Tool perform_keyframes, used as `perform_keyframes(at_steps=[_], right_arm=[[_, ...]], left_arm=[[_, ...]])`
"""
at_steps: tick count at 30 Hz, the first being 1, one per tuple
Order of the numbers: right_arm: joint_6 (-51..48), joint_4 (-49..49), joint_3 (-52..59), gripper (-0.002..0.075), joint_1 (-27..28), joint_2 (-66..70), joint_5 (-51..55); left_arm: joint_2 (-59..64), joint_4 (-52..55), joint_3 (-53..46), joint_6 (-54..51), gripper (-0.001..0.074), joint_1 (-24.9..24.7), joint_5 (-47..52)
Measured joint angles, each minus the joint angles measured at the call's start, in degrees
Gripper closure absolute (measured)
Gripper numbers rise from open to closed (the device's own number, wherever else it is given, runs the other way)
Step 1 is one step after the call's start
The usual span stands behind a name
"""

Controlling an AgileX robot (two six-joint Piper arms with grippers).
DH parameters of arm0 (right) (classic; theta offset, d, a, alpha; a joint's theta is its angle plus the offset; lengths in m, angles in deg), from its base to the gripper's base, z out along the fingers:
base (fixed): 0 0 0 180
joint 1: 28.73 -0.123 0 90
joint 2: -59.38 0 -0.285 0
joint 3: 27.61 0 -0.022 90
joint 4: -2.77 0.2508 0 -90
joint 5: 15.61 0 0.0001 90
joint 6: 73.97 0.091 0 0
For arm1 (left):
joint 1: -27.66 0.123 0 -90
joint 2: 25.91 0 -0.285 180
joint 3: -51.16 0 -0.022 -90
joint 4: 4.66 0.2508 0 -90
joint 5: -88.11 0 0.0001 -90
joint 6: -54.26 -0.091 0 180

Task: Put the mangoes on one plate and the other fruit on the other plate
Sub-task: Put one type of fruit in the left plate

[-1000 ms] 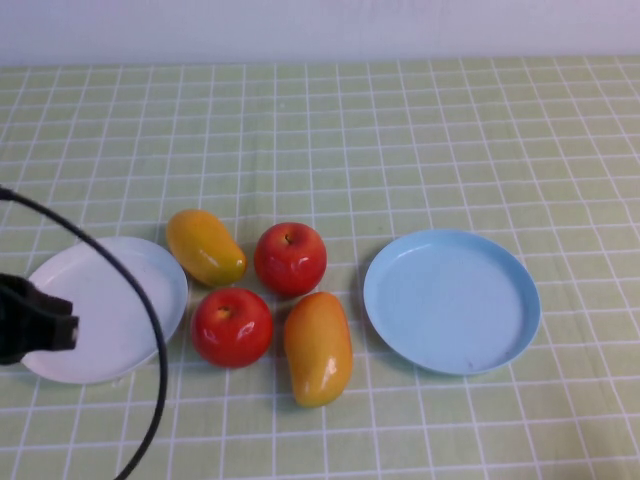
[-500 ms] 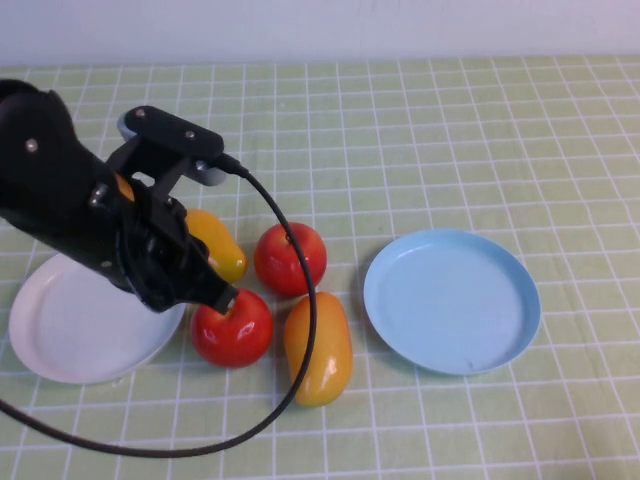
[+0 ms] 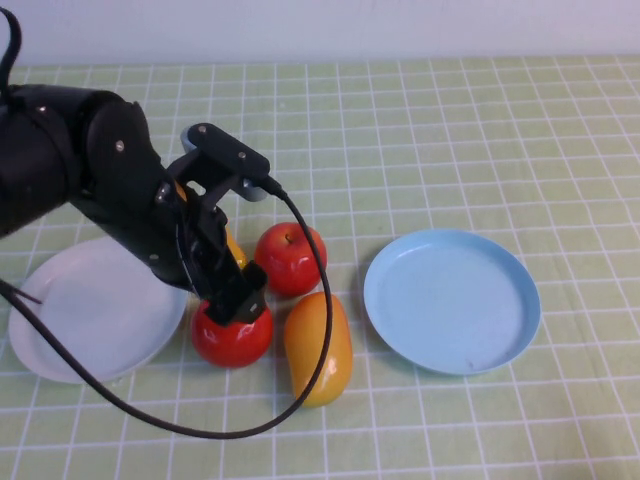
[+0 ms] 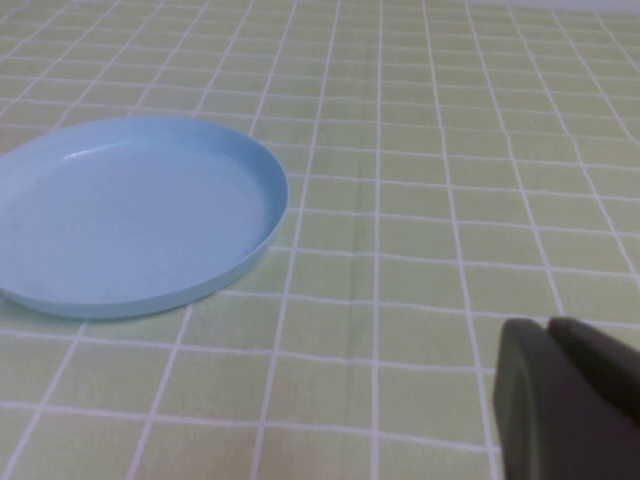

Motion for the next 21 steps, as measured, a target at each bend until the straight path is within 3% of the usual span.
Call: perform_keyframes(at_steps=[21], right_arm=[[0.0, 0.0, 0.0, 0.0741, 0.0, 0.0, 0.0]], left_arm=[[5.9, 3.8, 0.2, 1.5, 0.0069, -2.2, -1.8]])
